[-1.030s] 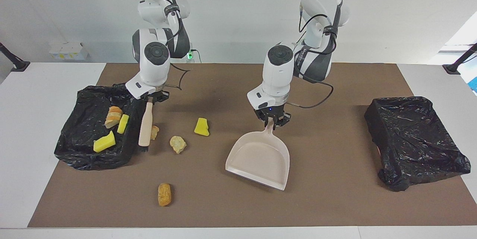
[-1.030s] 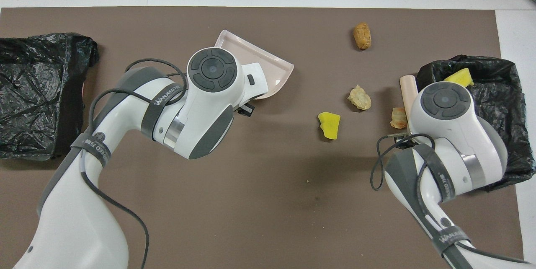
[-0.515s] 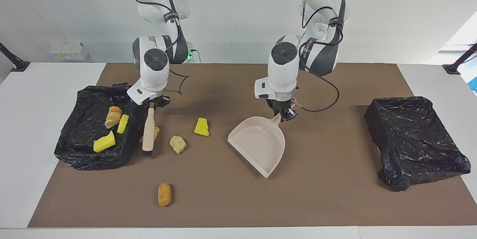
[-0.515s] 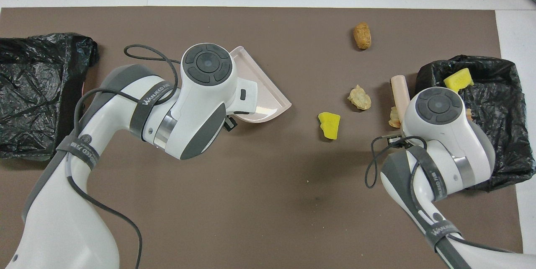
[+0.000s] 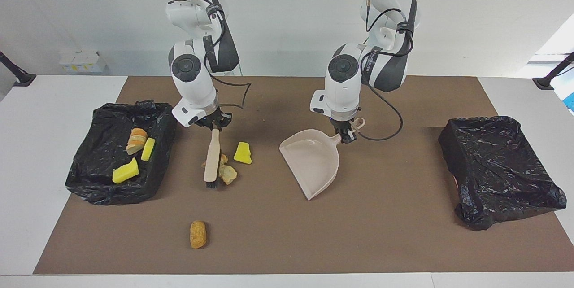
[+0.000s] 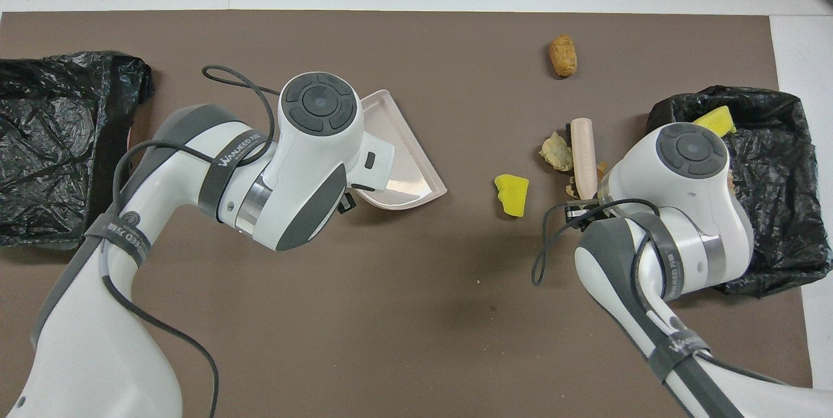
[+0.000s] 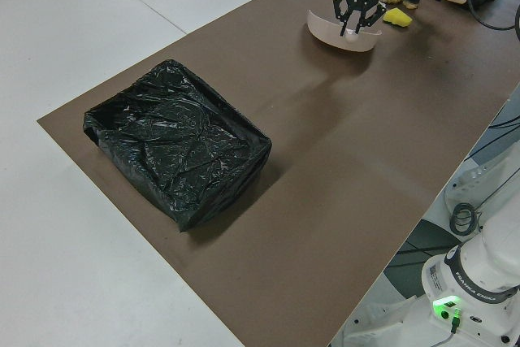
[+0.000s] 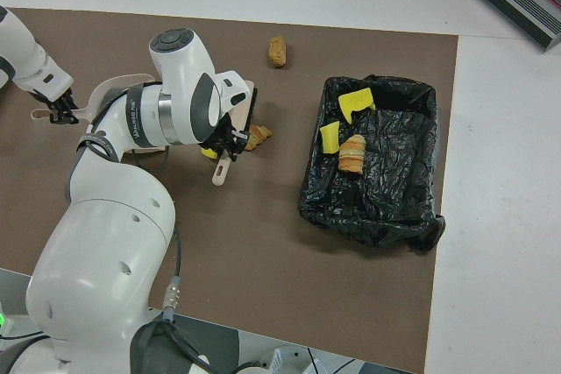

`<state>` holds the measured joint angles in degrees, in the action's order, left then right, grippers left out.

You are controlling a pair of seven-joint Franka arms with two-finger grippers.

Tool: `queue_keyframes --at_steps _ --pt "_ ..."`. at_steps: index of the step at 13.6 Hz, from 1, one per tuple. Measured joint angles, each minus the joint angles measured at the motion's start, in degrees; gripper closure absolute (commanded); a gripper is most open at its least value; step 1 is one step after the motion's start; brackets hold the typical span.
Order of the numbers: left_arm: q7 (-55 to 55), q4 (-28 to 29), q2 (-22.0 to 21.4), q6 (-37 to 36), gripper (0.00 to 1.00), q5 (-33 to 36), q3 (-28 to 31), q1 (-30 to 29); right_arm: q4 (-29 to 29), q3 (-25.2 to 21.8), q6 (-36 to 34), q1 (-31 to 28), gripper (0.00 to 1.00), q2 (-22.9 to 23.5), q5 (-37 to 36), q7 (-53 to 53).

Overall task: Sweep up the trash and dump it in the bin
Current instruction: 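Sweep bread pieces toward the dustpan with the brush in the right gripper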

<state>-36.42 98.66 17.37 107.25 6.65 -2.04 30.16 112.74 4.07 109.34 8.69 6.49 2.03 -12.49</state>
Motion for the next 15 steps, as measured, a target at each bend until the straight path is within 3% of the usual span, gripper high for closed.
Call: queue_keyframes --at_steps 3,7,10,15 --pt "-0.80 3.72 -2.08 2.56 1.00 0.02 -0.18 0.30 -7.96 -0.06 -3.55 -0.02 1.00 1.93 -2.65 1.31" --pt "-0.85 6.23 -3.38 4.07 1.00 0.02 -0.30 0.34 -9.44 -0.31 3.22 -0.87 1.00 6.90 -18.22 8.12" --pt "-0.85 7.49 -3.88 5.20 1.00 0.03 -0.30 0.35 -13.26 -0.69 6.71 -1.40 1.00 12.94 -26.17 9.33" --pt "-0.53 8.86 -4.55 6.67 1.00 0.03 -0.27 0.35 -25.98 -1.04 7.57 -1.67 1.00 24.03 -32.41 9.47"
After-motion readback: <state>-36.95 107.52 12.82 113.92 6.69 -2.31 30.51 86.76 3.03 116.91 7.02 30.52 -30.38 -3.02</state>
